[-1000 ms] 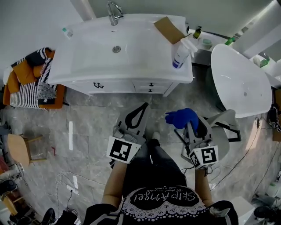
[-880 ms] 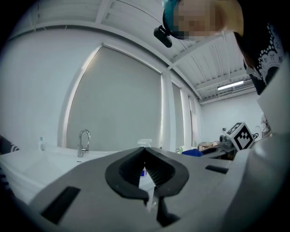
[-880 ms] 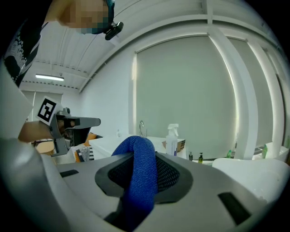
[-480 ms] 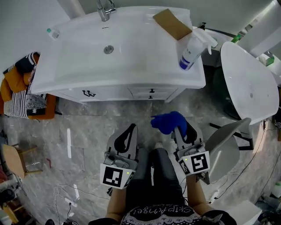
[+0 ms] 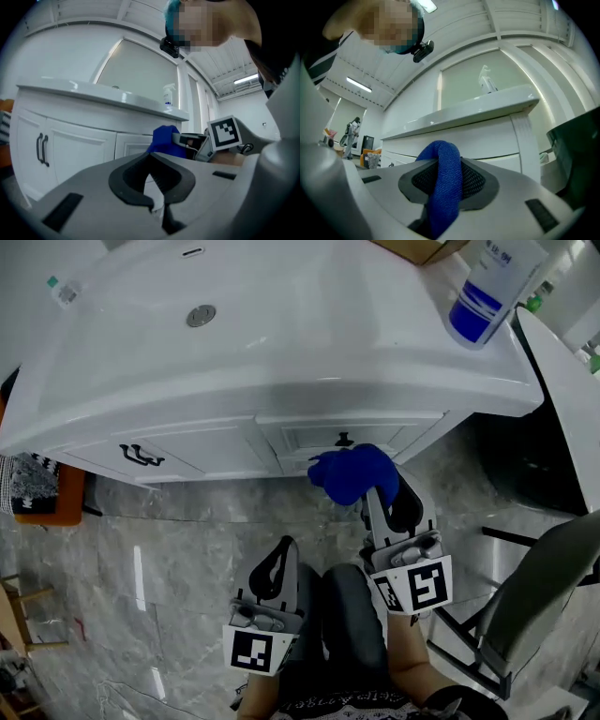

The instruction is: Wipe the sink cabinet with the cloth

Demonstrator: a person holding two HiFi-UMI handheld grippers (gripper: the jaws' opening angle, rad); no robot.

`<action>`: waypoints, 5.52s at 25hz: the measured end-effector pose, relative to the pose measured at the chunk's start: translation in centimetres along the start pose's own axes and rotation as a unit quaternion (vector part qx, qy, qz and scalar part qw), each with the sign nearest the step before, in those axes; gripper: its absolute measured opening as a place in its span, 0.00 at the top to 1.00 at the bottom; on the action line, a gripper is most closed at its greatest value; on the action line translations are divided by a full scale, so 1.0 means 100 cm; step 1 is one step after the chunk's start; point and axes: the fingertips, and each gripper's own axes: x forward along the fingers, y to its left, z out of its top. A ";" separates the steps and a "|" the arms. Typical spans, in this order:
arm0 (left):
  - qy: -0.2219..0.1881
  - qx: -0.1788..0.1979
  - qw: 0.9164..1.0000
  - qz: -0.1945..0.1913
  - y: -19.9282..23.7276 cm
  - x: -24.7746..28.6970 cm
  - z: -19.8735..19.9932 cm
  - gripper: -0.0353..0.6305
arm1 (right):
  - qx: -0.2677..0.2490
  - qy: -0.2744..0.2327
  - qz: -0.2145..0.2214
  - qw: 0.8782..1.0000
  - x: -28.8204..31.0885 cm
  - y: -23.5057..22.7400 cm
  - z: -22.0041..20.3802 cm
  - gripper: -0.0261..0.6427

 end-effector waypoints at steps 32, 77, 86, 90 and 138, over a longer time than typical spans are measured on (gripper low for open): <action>0.022 -0.010 0.999 -0.030 0.012 0.012 -0.170 0.94 | -0.094 -0.111 0.067 0.987 0.106 0.097 -0.047 0.79; -0.044 -0.012 0.982 -0.182 -0.042 0.063 -0.117 0.94 | -0.115 -0.113 0.011 0.987 0.067 0.017 -0.045 0.79; -0.071 -0.006 0.983 -0.172 -0.031 0.063 -0.094 0.94 | -0.085 -0.126 0.009 0.988 0.059 0.002 -0.047 0.79; -0.105 0.022 0.983 -0.152 -0.014 0.067 -0.066 0.94 | -0.095 -0.127 0.012 0.987 0.057 0.002 -0.047 0.79; -0.034 -0.056 0.976 -0.208 0.006 0.074 -0.137 0.94 | -0.053 -0.145 -0.103 0.983 0.020 -0.070 -0.047 0.79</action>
